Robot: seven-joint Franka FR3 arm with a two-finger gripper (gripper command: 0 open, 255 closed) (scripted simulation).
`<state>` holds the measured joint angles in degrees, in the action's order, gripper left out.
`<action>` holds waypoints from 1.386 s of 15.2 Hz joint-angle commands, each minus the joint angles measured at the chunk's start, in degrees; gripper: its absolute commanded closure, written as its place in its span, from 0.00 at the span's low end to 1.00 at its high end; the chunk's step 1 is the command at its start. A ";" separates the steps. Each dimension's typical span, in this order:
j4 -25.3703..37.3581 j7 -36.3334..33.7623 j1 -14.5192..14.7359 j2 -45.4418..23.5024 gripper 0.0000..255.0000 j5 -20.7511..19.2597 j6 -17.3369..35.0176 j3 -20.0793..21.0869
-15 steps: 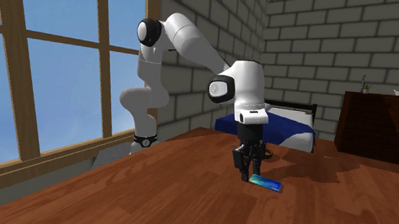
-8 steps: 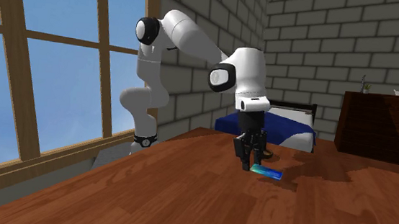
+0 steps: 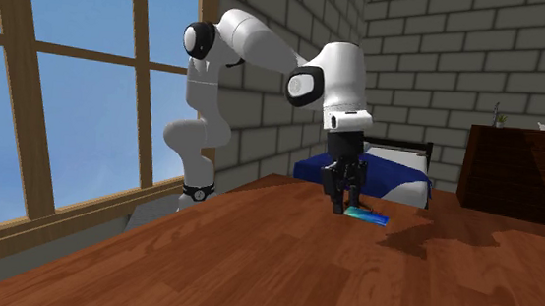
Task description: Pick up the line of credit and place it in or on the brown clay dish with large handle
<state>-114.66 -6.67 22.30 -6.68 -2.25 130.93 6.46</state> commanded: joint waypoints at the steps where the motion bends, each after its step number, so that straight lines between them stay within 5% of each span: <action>1: 0.96 0.08 -0.01 0.44 1.00 0.10 -1.42 0.02; 7: 3.40 0.32 -0.03 1.78 1.00 0.39 -5.18 0.05; 21: -8.30 -17.84 8.60 13.34 1.00 -0.28 -5.54 9.12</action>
<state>-122.55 -22.93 30.28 6.41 -2.43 125.30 14.79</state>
